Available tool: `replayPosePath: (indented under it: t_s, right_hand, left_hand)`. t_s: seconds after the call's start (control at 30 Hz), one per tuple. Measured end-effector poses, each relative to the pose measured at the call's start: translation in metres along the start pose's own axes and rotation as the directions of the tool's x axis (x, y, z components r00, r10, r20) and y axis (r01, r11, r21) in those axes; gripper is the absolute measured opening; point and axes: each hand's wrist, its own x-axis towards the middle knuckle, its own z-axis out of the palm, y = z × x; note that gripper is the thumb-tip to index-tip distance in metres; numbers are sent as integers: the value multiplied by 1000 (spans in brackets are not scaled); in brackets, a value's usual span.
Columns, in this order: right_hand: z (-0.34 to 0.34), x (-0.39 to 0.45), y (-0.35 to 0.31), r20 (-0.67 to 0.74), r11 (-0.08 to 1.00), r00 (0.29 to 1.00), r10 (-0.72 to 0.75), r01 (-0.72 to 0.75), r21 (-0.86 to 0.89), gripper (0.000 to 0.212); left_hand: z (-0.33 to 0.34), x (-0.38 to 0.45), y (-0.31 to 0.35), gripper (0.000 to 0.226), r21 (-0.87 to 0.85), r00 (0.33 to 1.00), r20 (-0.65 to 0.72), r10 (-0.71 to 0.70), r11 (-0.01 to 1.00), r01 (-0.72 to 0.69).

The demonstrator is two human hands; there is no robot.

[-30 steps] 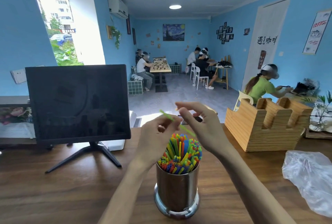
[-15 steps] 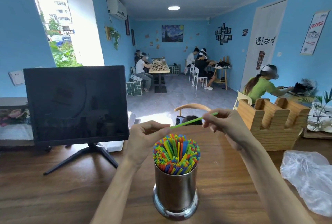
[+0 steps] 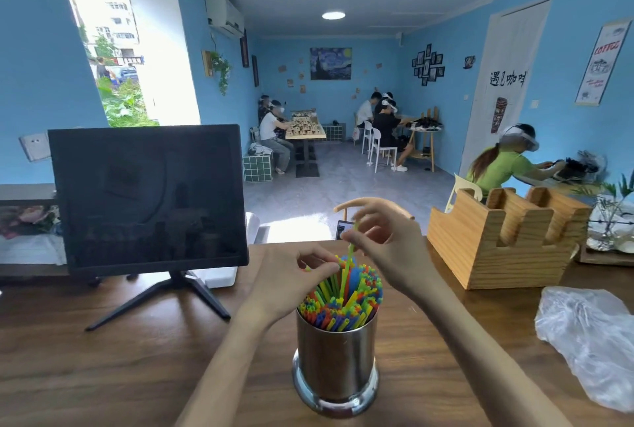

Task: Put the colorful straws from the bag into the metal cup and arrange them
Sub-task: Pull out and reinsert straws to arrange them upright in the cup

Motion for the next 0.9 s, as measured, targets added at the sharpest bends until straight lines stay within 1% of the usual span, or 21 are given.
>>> replayPosePath:
  t_s: [0.03, 0.07, 0.1, 0.13, 0.17, 0.23, 0.27, 0.3, 0.37, 0.43, 0.5, 0.6, 0.7, 0.77, 0.83, 0.9]
  right_hand:
    - [4, -4, 5, 64, 994, 998, 2, 5, -112, 14]
    - [7, -7, 12, 138, 979, 990, 19, 10, -204, 22]
    - [10, -10, 20, 195, 970, 979, 61, -12, -243, 28]
    - [11, -11, 26, 210, 970, 971, 117, -66, -234, 29]
    - [11, -9, 31, 180, 973, 967, 181, -150, -174, 28]
    - [11, -3, 42, 43, 952, 952, 304, -302, -48, 28]
    - [12, 1, 46, 3, 935, 935, 354, -353, -32, 30]
    - [13, 4, 50, 17, 917, 918, 395, -394, -56, 35]
    - [17, 8, 54, 162, 886, 873, 460, -440, -149, 44]
    - [20, 11, 58, 280, 864, 818, 503, -466, -190, 40]
    - [22, 13, 60, 330, 858, 792, 514, -477, -193, 34]
    - [23, 18, 60, 318, 862, 802, 506, -454, -226, 31]
    - [23, 24, 54, 245, 872, 842, 481, -429, -237, 33]
    - [17, 30, 43, 211, 890, 873, 440, -394, -229, 35]
    - [11, 35, 27, 196, 921, 910, 366, -324, -217, 33]
    - [8, 38, 8, 188, 955, 942, 278, -251, -154, 28]
  left_hand:
    - [0, -1, -2, 4, -2, 1000, -17, 0, 1000, 0]
    - [0, -1, -3, 7, -5, 999, -33, 2, 1000, -3]
    - [0, -1, -4, 10, -2, 999, -49, 3, 1000, -3]
    - [0, -2, -4, 13, 2, 998, -63, 0, 1000, 0]
    - [1, -2, -5, 14, 2, 997, -75, -9, 1000, 9]
    - [2, -2, -8, 11, -22, 994, -101, -43, 999, 41]
    - [2, -2, -10, 8, -41, 992, -112, -61, 998, 56]
    - [3, -2, -12, 7, -59, 990, -119, -74, 996, 67]
    - [3, -2, -14, 6, -78, 989, -128, -77, 995, 68]
    - [3, -2, -14, 6, -74, 989, -128, -71, 995, 62]
    - [2, -2, -15, 7, -68, 990, -128, -65, 996, 57]
    - [1, -3, -17, 9, -64, 990, -131, -58, 997, 50]
    - [-1, -4, -17, 13, -48, 990, -130, -49, 998, 44]
    - [-2, -3, -16, 14, -41, 990, -129, -48, 998, 44]
    - [-2, -1, -13, 9, -50, 989, -140, -48, 998, 41]
    - [0, 3, -6, 7, -66, 988, -147, -53, 997, 44]
